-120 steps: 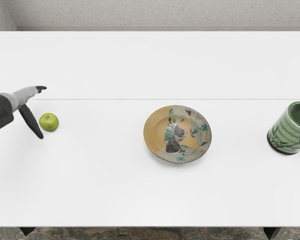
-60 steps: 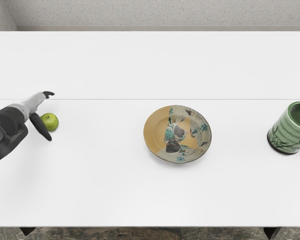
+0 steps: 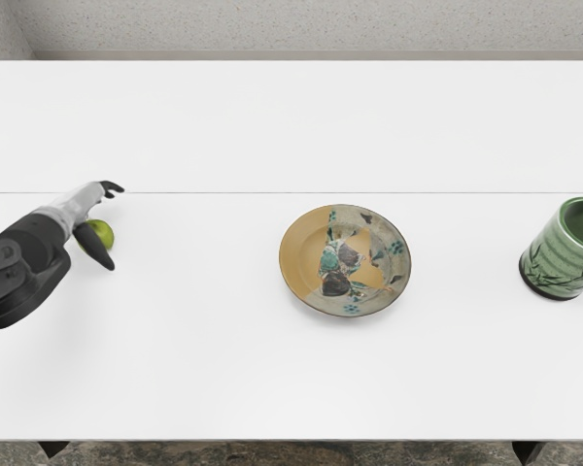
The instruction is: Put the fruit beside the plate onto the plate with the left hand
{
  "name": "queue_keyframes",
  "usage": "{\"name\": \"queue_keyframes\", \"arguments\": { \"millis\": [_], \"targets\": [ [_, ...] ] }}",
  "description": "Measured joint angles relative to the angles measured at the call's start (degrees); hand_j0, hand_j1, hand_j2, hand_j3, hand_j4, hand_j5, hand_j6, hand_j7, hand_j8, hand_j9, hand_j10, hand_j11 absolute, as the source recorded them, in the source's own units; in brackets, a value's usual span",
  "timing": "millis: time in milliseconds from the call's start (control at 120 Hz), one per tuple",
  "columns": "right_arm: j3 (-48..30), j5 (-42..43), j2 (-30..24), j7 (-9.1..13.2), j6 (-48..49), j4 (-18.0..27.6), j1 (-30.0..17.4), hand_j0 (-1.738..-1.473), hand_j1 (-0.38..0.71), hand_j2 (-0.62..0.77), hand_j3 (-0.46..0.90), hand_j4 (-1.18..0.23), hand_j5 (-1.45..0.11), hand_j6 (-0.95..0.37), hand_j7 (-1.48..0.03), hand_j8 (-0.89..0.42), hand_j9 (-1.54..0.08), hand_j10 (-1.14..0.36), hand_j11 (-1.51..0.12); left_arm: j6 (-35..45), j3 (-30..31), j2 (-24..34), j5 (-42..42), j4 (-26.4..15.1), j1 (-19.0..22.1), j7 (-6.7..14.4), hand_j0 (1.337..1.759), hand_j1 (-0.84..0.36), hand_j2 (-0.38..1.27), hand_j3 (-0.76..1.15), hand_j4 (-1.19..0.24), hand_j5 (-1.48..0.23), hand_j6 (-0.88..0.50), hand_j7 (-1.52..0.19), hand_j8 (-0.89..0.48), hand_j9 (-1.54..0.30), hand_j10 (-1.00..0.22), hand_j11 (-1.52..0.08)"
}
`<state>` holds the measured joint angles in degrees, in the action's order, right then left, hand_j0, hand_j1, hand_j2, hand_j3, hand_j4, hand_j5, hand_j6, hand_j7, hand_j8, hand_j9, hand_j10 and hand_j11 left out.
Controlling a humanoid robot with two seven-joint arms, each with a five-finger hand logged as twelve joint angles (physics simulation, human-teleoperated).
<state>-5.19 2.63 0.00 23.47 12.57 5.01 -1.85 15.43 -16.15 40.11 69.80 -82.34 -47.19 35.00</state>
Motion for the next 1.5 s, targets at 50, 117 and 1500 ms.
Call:
{"name": "queue_keyframes", "arguments": {
  "millis": [50, 117, 1500],
  "targets": [
    [0.0, 0.0, 0.0, 0.0, 0.0, 0.0, 0.0, -1.658, -0.35, 0.00, 0.00, 0.00, 0.00, 0.00, 0.00, 0.00, 0.00, 0.00, 0.00, 0.0, 0.0, 0.4, 0.0, 0.0, 0.0, 0.0, 1.658, 0.10, 0.05, 0.00, -0.22, -0.28, -0.22, -0.27, -0.22, -0.27, -0.22, -0.27],
    [0.0, 0.0, 0.0, 0.0, 0.0, 0.0, 0.0, -1.658, -0.35, 0.00, 0.00, 0.00, 0.00, 0.00, 0.00, 0.00, 0.00, 0.00, 0.00, 0.0, 0.0, 0.5, 0.1, 0.1, 0.0, 0.0, 1.658, 0.10, 0.05, 0.00, -0.22, -0.28, -0.22, -0.28, -0.22, -0.28, -0.22, -0.28],
    [-0.3, -0.1, 0.0, 0.0, 0.0, 0.0, 0.2, -1.658, -0.35, 0.00, 0.00, 0.00, 0.00, 0.00, 0.00, 0.00, 0.00, 0.00, 0.00, 0.2, 0.0, 1.3, 0.0, -0.8, 1.1, 0.0, 1.658, -0.16, 0.09, 0.00, -0.43, -0.56, -0.43, -0.56, -0.43, -0.55, -0.43, -0.55]
  ]
}}
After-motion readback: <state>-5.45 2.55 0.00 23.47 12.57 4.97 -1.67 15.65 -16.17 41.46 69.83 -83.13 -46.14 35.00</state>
